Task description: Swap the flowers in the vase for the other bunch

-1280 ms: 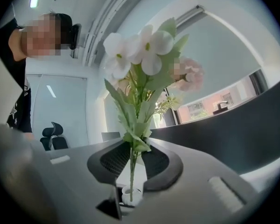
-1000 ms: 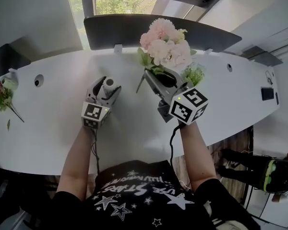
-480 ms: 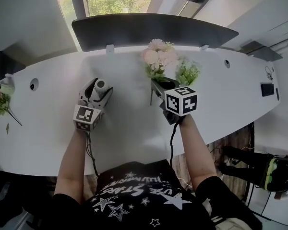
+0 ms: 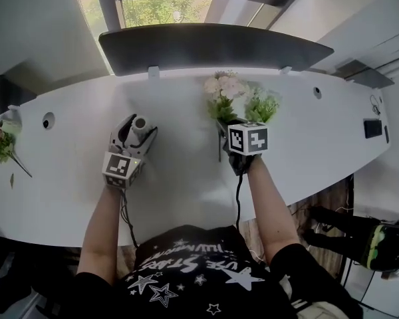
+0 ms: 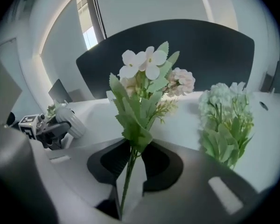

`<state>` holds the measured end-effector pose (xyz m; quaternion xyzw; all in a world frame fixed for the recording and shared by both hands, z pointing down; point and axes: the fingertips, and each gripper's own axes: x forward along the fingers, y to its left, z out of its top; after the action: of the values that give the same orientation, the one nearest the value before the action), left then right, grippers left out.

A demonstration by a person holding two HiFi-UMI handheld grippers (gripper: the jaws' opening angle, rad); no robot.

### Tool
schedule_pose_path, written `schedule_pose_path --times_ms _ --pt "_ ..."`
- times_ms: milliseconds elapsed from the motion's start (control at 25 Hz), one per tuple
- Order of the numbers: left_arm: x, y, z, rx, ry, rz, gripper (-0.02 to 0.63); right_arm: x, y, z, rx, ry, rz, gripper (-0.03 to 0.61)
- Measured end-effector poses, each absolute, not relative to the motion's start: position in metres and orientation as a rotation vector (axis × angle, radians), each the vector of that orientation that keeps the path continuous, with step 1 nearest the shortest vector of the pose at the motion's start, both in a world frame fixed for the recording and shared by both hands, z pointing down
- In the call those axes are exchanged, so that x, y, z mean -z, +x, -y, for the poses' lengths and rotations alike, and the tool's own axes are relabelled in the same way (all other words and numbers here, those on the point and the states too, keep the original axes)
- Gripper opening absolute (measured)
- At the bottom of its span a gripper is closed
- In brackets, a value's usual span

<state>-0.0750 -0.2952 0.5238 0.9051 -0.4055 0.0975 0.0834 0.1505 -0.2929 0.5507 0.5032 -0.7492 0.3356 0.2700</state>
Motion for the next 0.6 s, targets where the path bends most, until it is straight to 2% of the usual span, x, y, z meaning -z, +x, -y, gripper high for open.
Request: schedule_pose_path --times_ms 600 --pt "-0.525 -0.079 0.299 -0.294 2.681 1.243 0.304 -0.588 0.158 0.294 -0.946 1.414 1.825 0.083"
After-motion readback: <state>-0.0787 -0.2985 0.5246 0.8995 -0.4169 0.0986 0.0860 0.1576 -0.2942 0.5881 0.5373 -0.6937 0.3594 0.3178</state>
